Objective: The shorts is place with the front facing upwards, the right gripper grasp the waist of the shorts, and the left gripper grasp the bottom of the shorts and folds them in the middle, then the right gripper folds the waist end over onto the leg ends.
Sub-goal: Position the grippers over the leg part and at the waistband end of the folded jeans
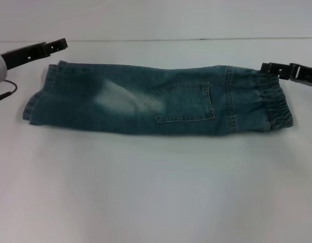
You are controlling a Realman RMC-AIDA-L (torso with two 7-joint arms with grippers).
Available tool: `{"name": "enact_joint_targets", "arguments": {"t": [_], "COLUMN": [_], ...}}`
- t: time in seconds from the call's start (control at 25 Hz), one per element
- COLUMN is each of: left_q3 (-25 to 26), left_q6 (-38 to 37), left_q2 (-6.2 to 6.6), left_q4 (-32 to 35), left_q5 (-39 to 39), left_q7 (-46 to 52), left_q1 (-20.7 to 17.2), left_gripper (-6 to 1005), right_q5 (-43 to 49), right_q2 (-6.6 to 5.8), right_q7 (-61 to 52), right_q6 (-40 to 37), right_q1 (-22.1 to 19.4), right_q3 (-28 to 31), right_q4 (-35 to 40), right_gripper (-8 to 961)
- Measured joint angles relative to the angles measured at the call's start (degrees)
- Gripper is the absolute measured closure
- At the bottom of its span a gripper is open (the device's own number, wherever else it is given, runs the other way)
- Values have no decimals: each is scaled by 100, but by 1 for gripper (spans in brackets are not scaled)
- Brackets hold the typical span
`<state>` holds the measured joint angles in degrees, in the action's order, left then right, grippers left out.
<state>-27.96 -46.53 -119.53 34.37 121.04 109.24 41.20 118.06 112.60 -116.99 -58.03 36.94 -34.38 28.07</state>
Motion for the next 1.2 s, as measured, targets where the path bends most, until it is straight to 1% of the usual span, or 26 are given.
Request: {"name": "enact_joint_targets", "arguments": {"t": [0.12, 0.24, 0.32, 0.4, 0.52, 0.6, 0.68, 0.76, 0.84, 0.96, 1.04, 1.2], "left_q3": [0, 1, 3, 6, 6, -5, -74, -247, -456, -737, -809, -799], "left_q6": [-250, -628, -978, -1256, -1616, -1805, -2027, -2211, -2363, -2486, -2551, -2603], "left_q2": [-14, -36, -59, -95, -183, -261, -373, -411, -404, -403, -405, -421], "left_q4": [0, 0, 0, 0, -15, -32, -28, -20, -27, -2, 11, 4], "left_q5": [-315, -726, -956, -1078, -1199, -1252, -1266, -1268, -1256, -1253, -1255, -1265], "left_q7": [-240, -597, -907, -1170, -1526, -1747, -2033, -2194, -2235, -2245, -2262, -2366], "left_q1": [-115, -277, -389, -459, -538, -582, -618, -636, -646, -674, -698, -759], "left_gripper": [154, 113, 86, 59, 60, 60, 60, 61, 61, 61, 62, 62], "right_q5": [6, 32, 101, 296, 835, 1196, 1451, 1714, 2033, 2552, 2830, 3046], "right_q2": [-233, -504, -683, -818, -929, -960, -964, -964, -949, -865, -816, -759], "right_q7": [-164, -521, -900, -1345, -2064, -2443, -2710, -2984, -3211, -3343, -3380, -3390], "right_q6": [-329, -807, -1193, -1611, -2319, -2762, -3042, -3245, -3404, -3403, -3247, -2748], "right_q1": [8, 11, 28, 78, 240, 383, 514, 654, 809, 998, 1088, 1159], "right_q3": [-123, -343, -506, -599, -624, -589, -555, -549, -549, -588, -610, -703], "right_q4": [31, 207, 387, 616, 1093, 1409, 1603, 1715, 1759, 1682, 1530, 1199], "right_gripper": [203, 132, 136, 139, 143, 145, 146, 148, 150, 152, 154, 157]}}
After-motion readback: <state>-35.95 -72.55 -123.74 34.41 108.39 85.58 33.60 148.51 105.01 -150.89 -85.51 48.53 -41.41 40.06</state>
